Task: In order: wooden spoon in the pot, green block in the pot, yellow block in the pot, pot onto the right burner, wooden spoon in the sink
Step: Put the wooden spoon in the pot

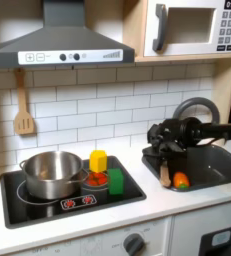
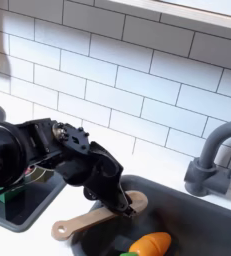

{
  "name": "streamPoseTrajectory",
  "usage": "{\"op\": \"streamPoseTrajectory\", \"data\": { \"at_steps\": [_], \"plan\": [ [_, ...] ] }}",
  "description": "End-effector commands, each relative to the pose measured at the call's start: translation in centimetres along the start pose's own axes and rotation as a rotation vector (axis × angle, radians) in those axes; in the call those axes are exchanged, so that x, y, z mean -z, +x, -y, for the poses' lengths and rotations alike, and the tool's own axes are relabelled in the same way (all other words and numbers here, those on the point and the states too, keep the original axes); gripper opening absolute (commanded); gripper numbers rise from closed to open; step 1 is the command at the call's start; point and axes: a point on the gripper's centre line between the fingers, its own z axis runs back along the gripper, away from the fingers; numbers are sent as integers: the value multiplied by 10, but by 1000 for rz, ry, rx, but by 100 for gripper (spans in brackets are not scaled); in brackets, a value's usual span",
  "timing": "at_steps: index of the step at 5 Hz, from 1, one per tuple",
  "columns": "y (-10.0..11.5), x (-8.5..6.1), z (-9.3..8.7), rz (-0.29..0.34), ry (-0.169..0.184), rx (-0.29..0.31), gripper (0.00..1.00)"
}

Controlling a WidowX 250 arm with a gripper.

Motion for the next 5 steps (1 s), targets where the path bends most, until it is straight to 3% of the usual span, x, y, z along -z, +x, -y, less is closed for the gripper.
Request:
{"op": "streamPoseTrajectory", "data": {
  "at_steps": [1, 2, 3, 5],
  "plan": [
    [31, -14, -6, 83, 11, 29, 0],
    [45, -26, -14, 119, 41, 20, 0],
    [50, -44, -34, 156, 99, -64, 0],
    [33, -75, -73, 161, 218, -218, 0]
  ]
}}
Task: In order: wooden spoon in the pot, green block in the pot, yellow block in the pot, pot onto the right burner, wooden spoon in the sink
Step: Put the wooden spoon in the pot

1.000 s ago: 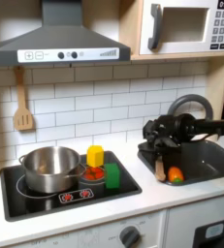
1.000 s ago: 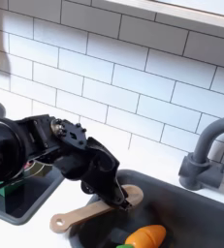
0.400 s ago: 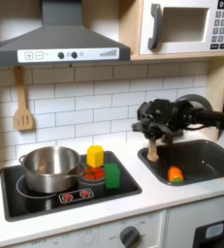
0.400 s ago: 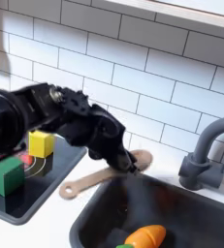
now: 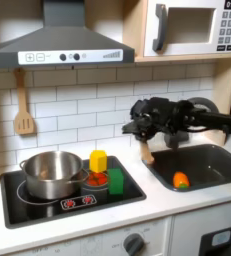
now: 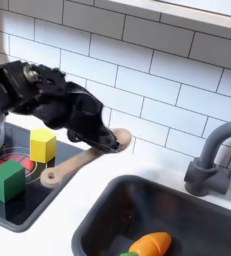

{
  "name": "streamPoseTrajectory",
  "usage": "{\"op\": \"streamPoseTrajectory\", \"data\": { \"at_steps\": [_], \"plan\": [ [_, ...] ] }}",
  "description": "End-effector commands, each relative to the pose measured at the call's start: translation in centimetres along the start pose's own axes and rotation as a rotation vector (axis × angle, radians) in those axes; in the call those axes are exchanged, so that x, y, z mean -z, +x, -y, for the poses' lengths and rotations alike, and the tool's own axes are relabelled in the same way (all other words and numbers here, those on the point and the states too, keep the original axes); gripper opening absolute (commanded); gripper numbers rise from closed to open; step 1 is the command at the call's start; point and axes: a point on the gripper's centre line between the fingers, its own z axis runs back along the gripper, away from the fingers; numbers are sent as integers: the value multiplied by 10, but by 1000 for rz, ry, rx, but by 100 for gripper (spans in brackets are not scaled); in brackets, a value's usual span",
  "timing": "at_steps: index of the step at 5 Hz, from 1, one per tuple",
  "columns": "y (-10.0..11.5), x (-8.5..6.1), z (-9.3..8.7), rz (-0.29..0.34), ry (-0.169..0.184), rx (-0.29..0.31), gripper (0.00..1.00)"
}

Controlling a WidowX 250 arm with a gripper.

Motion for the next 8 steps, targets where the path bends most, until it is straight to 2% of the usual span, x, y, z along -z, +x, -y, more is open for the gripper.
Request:
{"op": "streamPoseTrajectory", "data": {
  "at_steps": [1, 2, 3, 5, 6, 7, 8],
  "plan": [
    [-3, -34, -47, 39, 140, -149, 0],
    [-8, -47, -67, 57, 227, -247, 0],
    [-16, -58, -81, 64, 285, -329, 0],
    [-27, -75, -114, 65, 394, -452, 0],
    [-36, -88, -118, 92, 439, -549, 0],
    [-32, -109, -118, 185, 496, -703, 0],
    [-29, -115, -115, 206, 514, -812, 0]
  ]
}}
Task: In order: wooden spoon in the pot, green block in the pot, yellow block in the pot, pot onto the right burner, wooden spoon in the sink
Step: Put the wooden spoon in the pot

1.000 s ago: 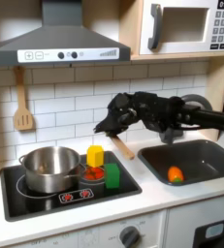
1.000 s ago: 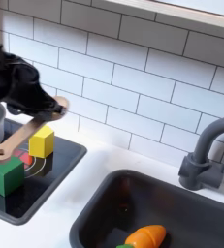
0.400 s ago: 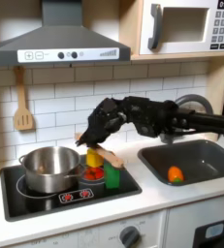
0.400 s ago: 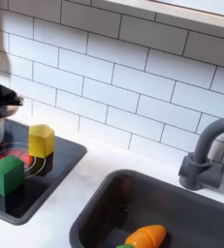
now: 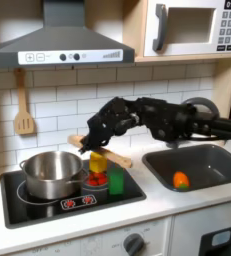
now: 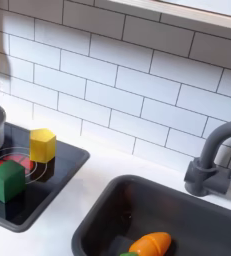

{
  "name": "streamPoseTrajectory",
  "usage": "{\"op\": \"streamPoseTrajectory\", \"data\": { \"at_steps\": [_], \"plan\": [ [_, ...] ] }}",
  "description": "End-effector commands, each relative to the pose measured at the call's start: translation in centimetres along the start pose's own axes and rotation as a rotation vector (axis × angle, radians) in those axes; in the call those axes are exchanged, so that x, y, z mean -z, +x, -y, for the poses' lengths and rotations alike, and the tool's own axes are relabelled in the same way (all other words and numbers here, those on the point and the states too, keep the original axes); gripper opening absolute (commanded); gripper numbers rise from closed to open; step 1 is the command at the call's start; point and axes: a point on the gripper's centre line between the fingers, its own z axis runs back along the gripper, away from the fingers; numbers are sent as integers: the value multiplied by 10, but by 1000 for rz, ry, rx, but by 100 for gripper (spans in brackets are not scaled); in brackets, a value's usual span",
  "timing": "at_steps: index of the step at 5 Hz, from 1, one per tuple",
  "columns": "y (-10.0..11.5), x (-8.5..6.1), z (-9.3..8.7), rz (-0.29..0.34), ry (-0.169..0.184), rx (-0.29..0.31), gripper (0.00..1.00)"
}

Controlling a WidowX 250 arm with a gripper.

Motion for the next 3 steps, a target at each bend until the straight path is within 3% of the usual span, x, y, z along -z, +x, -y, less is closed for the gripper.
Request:
{"op": "streamPoseTrajectory", "data": {
  "at_steps": [1, 3],
  "plan": [
    [0, 3, -6, -29, 47, -249, 0],
    [8, 29, -5, -50, -10, -361, 0]
  ]
}}
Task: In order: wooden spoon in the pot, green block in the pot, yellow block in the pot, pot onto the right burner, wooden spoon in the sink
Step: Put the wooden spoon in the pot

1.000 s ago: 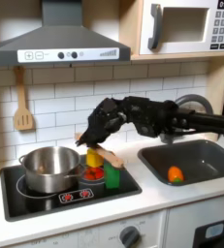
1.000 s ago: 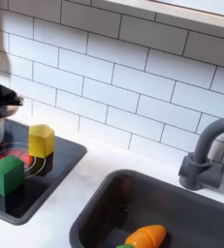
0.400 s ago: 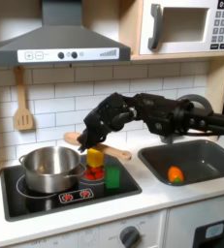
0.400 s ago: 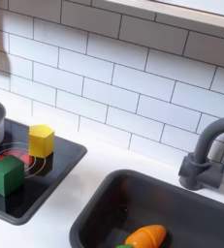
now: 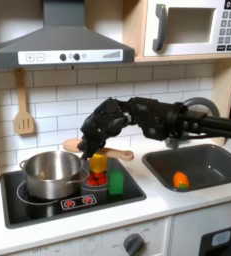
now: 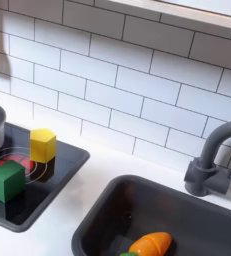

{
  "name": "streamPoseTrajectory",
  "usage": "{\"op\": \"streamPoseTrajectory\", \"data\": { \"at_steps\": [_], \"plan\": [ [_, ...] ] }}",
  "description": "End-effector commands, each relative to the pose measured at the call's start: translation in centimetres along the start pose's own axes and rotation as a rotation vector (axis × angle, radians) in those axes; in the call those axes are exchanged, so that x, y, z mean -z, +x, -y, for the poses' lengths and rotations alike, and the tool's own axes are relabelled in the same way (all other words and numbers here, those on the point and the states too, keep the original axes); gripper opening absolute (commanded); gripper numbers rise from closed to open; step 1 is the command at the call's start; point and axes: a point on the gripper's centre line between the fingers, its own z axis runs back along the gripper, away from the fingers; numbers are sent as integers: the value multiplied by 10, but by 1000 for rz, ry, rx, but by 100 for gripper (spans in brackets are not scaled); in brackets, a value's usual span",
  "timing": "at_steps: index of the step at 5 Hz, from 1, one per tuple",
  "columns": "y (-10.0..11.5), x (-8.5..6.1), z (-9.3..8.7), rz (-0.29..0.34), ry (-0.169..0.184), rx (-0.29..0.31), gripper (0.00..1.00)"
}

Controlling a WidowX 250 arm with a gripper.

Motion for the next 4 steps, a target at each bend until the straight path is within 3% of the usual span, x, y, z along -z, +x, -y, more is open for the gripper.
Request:
{"op": "streamPoseTrajectory", "data": {
  "at_steps": [1, 2, 4],
  "plan": [
    [19, 24, 4, -14, -36, -83, 0],
    [26, 30, 5, -4, -57, -122, 0],
    [15, 42, 3, -10, -89, -320, 0]
  ]
}}
